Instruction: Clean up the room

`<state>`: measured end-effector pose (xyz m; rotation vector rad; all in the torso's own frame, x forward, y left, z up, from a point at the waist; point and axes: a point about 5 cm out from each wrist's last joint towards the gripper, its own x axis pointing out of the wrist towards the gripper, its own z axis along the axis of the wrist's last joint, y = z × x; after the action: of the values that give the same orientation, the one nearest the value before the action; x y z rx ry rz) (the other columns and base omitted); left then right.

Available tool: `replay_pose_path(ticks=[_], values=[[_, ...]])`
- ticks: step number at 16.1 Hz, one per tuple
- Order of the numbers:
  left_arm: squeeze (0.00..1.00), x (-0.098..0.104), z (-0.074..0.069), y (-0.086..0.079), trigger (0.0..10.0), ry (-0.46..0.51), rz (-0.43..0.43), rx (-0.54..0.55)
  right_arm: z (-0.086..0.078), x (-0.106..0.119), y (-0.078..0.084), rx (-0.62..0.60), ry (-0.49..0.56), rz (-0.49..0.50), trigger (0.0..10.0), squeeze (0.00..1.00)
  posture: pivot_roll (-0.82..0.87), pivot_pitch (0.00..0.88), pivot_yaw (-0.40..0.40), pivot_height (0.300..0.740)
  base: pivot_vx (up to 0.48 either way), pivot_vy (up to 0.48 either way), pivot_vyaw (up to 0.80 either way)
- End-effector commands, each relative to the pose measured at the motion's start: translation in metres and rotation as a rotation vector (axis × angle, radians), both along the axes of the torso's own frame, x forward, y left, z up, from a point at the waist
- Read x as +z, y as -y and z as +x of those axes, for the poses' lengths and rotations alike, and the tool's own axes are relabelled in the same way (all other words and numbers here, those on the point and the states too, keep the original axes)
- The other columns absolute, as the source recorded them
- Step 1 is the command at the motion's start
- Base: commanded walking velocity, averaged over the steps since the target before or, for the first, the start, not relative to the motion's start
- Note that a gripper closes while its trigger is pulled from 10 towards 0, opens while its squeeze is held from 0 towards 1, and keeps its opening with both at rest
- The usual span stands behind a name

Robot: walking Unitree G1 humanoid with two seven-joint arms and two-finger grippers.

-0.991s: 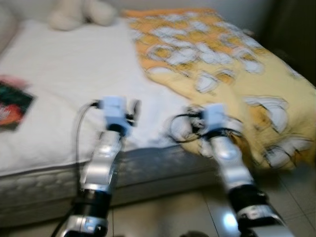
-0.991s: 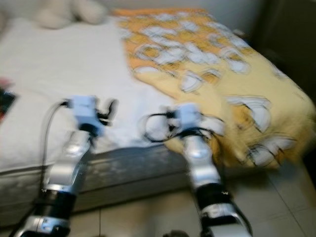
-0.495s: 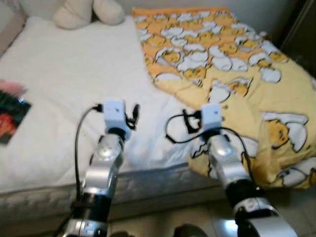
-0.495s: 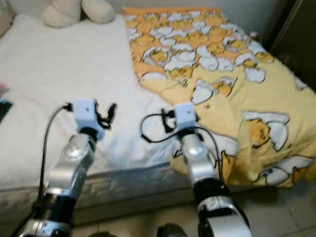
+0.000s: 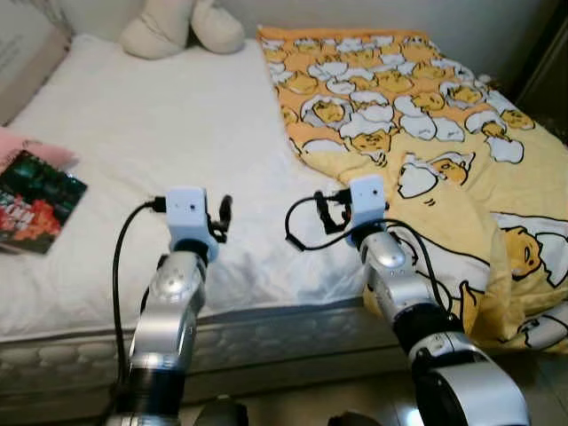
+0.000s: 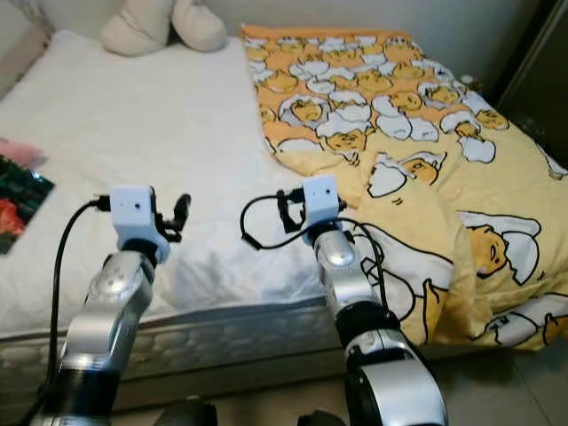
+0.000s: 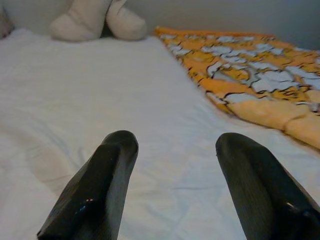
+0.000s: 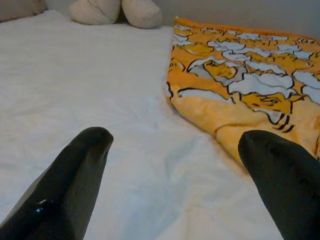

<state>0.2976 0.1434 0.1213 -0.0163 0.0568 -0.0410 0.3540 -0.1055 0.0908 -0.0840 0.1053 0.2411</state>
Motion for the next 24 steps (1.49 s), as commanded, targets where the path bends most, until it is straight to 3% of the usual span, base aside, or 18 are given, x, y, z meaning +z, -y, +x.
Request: replay_pose_path(ticks=[1, 3, 4, 6, 8, 11, 13, 18, 21, 24], values=[[0.0, 0.004, -0.007, -0.004, 10.0, -0.005, 0.029, 0.003, 0.004, 0.0, 0.001, -0.005, -0.016, -0.002, 10.0, 0.0, 0.11, 0.0, -0.007, 0.703, 0.0, 0.0, 0.0], [0.0, 0.005, -0.02, -0.015, 10.0, -0.018, 0.049, 0.015, 0.003, -0.005, -0.001, 0.0, -0.034, -0.026, 10.0, 0.0, 0.14, 0.009, 0.0, 0.703, 0.0, 0.0, 0.0], [0.0, 0.009, -0.033, -0.023, 10.0, -0.022, 0.068, 0.022, 0.003, -0.005, -0.003, 0.003, -0.027, -0.049, 10.0, 0.0, 0.2, 0.083, 0.02, 0.703, 0.0, 0.0, 0.0], [0.0, 0.013, -0.045, -0.028, 10.0, -0.026, 0.078, 0.017, 0.003, -0.006, -0.005, 0.002, -0.027, -0.07, 10.0, 0.0, 0.23, 0.131, 0.029, 0.703, 0.0, 0.0, 0.0], [0.0, 0.023, -0.073, -0.015, 10.0, -0.006, 0.126, -0.129, 0.005, -0.008, -0.008, -0.015, -0.055, -0.091, 10.0, 0.0, 0.27, 0.182, 0.042, 0.703, 0.0, 0.0, 0.0], [0.0, 0.03, -0.096, -0.013, 10.0, -0.038, 0.142, -0.161, 0.003, -0.014, -0.015, 0.005, -0.097, -0.114, 10.0, 0.0, 0.33, 0.246, 0.066, 0.703, 0.0, 0.0, 0.0], [0.0, 0.036, -0.115, -0.018, 10.0, -0.078, 0.145, -0.148, -0.006, -0.029, -0.024, 0.019, -0.181, -0.117, 10.0, 0.0, 0.4, 0.314, 0.092, 0.703, 0.0, 0.0, 0.0], [0.0, 0.04, -0.131, -0.02, 10.0, -0.131, 0.15, -0.152, -0.028, -0.061, -0.029, 0.036, -0.337, -0.146, 10.0, 0.0, 0.43, 0.339, 0.105, 0.703, 0.0, 0.0, 0.0], [0.0, 0.038, -0.127, -0.019, 10.0, -0.146, 0.128, -0.144, -0.052, -0.089, -0.022, 0.046, -0.442, -0.187, 10.0, 0.0, 0.41, 0.307, 0.086, 0.703, 0.0, 0.0, 0.0], [0.0, 0.037, -0.117, -0.016, 10.0, -0.132, 0.112, -0.146, -0.076, -0.111, -0.02, 0.104, -0.477, -0.249, 10.0, 0.0, 0.38, 0.263, 0.058, 0.703, 0.0, 0.0, 0.0]])
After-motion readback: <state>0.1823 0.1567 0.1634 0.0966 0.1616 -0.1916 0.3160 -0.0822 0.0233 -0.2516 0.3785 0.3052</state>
